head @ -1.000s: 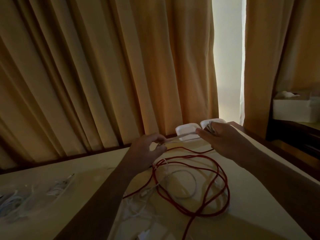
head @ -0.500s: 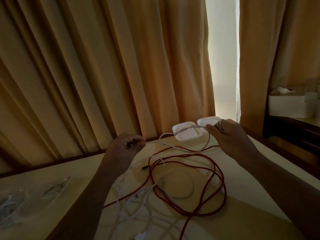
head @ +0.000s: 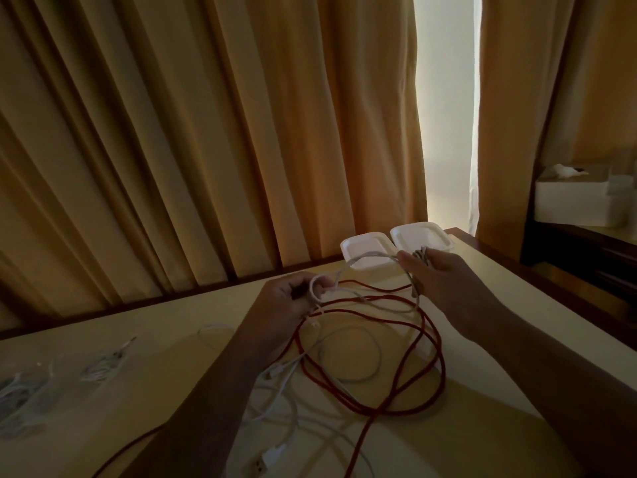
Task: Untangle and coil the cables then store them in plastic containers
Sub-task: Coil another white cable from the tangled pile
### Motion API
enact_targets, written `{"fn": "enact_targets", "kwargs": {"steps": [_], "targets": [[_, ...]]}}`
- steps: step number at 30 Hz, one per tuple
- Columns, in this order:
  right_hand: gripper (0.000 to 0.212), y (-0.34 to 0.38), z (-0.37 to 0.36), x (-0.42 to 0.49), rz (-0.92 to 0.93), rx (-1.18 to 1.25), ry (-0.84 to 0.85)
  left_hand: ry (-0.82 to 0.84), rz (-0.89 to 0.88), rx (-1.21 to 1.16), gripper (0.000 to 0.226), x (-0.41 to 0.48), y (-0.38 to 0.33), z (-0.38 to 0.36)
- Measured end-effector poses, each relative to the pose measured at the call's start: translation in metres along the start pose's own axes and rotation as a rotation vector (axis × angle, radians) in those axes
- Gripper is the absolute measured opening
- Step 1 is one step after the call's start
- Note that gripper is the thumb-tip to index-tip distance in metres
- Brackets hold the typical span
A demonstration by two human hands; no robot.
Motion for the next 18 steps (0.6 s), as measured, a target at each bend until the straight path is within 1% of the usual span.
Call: {"fn": "enact_targets", "kwargs": {"steps": [2,3,5,6,7,10,11,12,14,15,16,17,18], "targets": [[0.043,-0.004,0.001,0.000,-0.027,0.037,-0.016,-0.016,0.082,-0.312,0.025,-0.003,0.006,0.000],[0.041,-0.004,0.000,0.000,-0.034,0.042,-0.022,-0.027,0.099,-0.419,0.030,-0.003,0.007,0.002],[0.041,-0.003,-0.002,0.001,-0.031,0.034,-0.028,-0.037,0.101,-0.557,0.035,-0.004,0.008,0.004],[0.042,-0.003,-0.003,0.001,-0.026,0.032,-0.028,-0.036,0.101,-0.574,0.036,-0.004,0.007,0.003],[0.042,-0.003,-0.004,0.001,-0.027,0.031,-0.027,-0.049,0.105,-0.530,0.036,-0.005,0.007,0.003],[0.040,-0.002,-0.005,0.000,-0.020,0.020,-0.016,-0.161,0.074,-0.161,0.019,-0.006,0.008,0.011],[0.039,-0.001,-0.005,-0.002,-0.014,0.033,-0.011,-0.209,0.056,-0.085,0.016,-0.007,0.009,0.015],[0.038,0.001,-0.005,-0.003,-0.008,0.063,-0.010,-0.244,0.044,-0.059,0.014,-0.007,0.009,0.019],[0.033,0.001,-0.003,-0.005,-0.026,0.175,-0.016,-0.247,0.052,-0.004,0.007,-0.007,0.013,0.021],[0.031,0.000,-0.003,-0.005,-0.056,0.253,-0.012,-0.238,0.045,0.111,0.004,-0.007,0.012,0.021],[0.029,-0.002,-0.004,-0.006,-0.092,0.333,-0.002,-0.241,0.022,0.291,0.004,-0.007,0.010,0.021],[0.027,-0.003,-0.006,-0.007,-0.125,0.401,0.008,-0.259,-0.017,0.484,0.008,-0.008,0.006,0.022],[0.026,-0.004,-0.006,-0.008,-0.150,0.448,0.008,-0.294,-0.059,0.627,0.014,-0.009,0.002,0.023]]}}
Point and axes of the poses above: each hand's wrist, its own x-axis towards the middle knuckle, its own z-axis out of the back of the hand, y = z × x, the point moved 9 cm from there along x, towards the middle knuckle, and after that the axes turned 7 degrees about x, right-handed, at the moved point
